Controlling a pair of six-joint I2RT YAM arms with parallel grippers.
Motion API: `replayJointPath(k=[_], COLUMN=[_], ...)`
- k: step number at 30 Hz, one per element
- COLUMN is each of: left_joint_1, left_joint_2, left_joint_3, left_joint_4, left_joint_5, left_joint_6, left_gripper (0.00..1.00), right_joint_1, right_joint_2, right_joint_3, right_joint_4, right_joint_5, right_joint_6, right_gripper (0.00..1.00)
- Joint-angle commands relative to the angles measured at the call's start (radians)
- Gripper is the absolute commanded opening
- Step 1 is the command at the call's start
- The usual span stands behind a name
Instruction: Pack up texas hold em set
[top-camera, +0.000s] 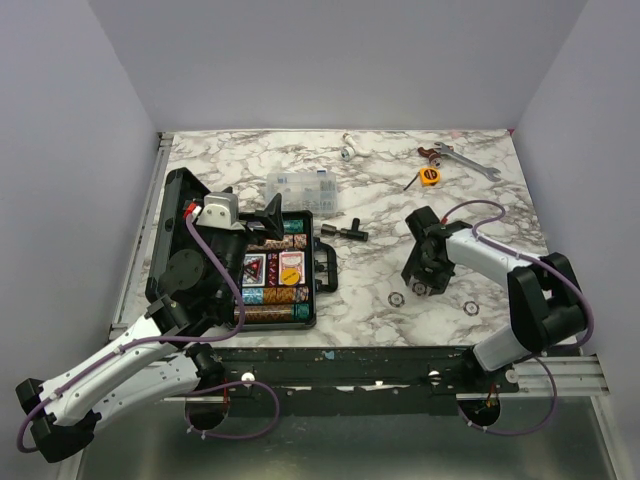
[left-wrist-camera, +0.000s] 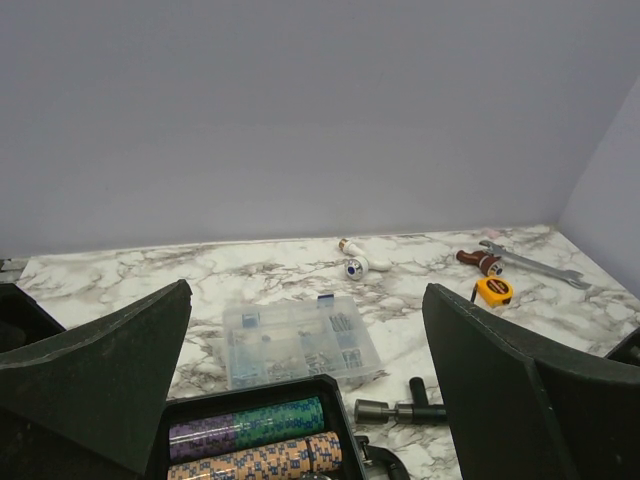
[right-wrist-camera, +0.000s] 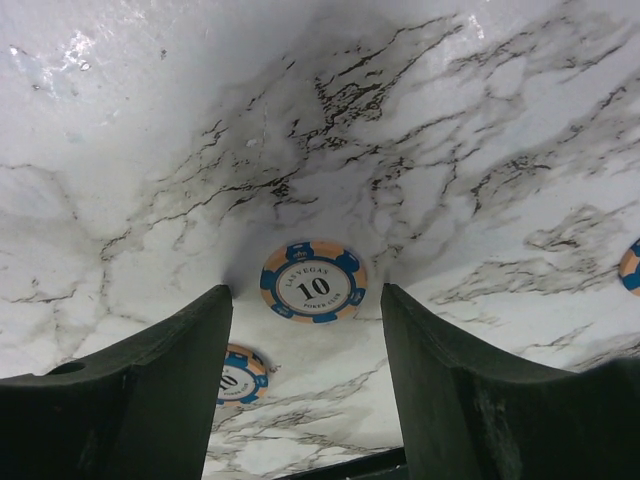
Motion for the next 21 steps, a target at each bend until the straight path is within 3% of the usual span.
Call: replayJointPath(k=[1,10,21], left_joint_1=[-0.009,-0.009,-0.009], left_joint_2=[0.002,0.004,0.002], left_joint_3=[0.020,0.019,0.020], left_joint_4=[0.009,0.013,0.013], left_joint_5=[0.013,0.011,0.012], left_joint_6=[-0.002,0.003,0.002], left_gripper=[0.98,0.98,0.98], right_joint_1=[-0.007,-0.009,-0.012], right_joint_2=[0.044,0.087,0.046], right_joint_3=[0.013,-0.004,0.023], right_joint_4=[0.039,0.062,0.029], right_joint_5=[-0.037,-0.044,-0.047], right_joint_6=[-0.027,-0.025,-0.029], right_gripper=[0.63,0.56,0.34])
